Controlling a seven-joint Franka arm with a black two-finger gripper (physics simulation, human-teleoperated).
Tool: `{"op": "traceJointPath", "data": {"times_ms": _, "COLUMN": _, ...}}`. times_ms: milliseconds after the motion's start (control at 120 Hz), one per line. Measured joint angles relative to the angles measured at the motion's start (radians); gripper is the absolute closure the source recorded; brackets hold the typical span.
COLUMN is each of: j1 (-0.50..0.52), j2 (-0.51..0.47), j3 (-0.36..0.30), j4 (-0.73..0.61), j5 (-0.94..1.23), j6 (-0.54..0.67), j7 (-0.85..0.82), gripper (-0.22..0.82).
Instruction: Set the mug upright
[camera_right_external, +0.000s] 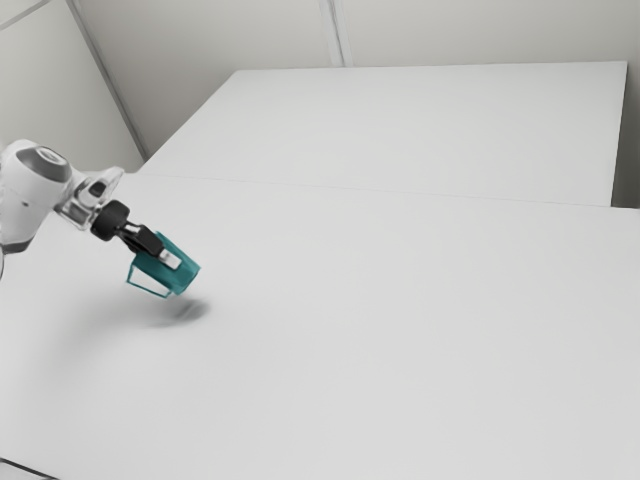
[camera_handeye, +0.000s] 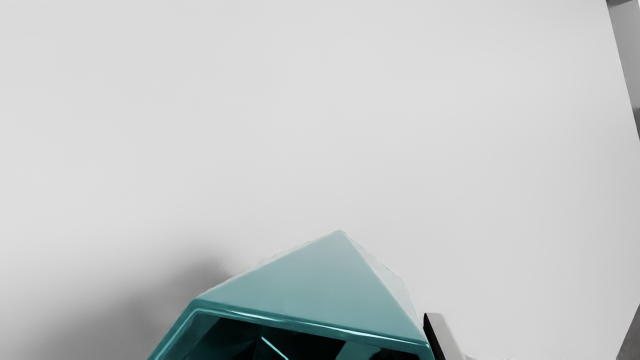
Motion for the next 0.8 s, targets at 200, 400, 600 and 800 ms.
{"op": "traceJointPath", "data": {"times_ms": 200, "j1": -0.088, "j2": -0.039, "j3": -0.039, "j4": 0.015, "j5": 0.171, "j6": 0.035, "j7": -0.096, "gripper": 0.78}}
{"op": "traceJointPath", "data": {"times_ms": 400, "j1": -0.092, "j2": -0.062, "j3": -0.144, "j4": 0.019, "j5": 0.359, "j6": 0.091, "j7": -0.207, "gripper": 0.78}}
{"op": "traceJointPath", "data": {"times_ms": 600, "j1": -0.124, "j2": -0.072, "j3": -0.219, "j4": 0.016, "j5": 0.490, "j6": 0.165, "j7": -0.304, "gripper": 0.78}}
{"op": "traceJointPath", "data": {"times_ms": 800, "j1": -0.184, "j2": -0.069, "j3": -0.226, "j4": 0.005, "j5": 0.589, "j6": 0.257, "j7": -0.380, "gripper": 0.78}}
